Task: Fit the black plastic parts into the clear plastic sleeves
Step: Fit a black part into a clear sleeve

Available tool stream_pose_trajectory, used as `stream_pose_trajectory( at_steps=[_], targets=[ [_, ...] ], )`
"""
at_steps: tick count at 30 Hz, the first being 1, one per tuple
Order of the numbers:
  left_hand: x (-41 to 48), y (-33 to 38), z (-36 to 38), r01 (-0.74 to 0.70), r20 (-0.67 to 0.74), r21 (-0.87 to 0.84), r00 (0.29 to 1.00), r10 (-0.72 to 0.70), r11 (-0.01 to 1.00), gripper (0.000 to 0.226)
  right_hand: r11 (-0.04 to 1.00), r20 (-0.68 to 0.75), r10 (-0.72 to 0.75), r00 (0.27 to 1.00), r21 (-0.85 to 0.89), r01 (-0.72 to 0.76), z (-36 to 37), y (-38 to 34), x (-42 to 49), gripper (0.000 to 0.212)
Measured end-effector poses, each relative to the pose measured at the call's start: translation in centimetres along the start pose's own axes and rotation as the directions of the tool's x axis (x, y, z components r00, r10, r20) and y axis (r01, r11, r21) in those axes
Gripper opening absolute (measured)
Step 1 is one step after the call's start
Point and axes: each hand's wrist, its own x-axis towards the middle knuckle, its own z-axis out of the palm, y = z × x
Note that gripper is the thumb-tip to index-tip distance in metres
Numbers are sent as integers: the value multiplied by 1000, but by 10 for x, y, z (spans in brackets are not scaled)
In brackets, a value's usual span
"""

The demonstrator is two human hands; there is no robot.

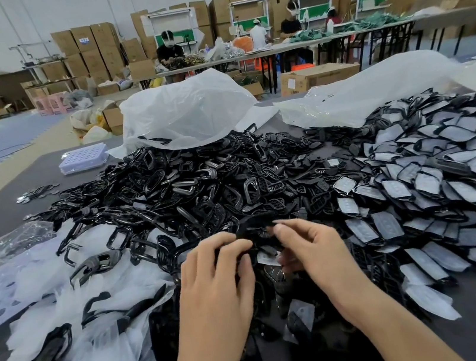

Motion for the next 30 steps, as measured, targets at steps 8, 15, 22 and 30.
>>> stream_pose_trajectory(
  at_steps=[8,15,22,30],
  targets=[
    [-3,1,-2,-32,398,145,917,-28,989,36,999,-215,-36,976,21,42,-19,-2,9,22],
    [-2,-1,-2,-91,479,145,878,11,985,29,995,-152,-32,988,86,45,-16,-2,9,18],
    [11,9,-7,602,371,-457,798,-475,655,11,1000,-114,-7,993,12,8,-15,8,13,22],
    [19,9,-6,644,595,-757,607,-527,-113,32,1000,-86,-21,996,11,22,-14,12,13,24]
  ],
)
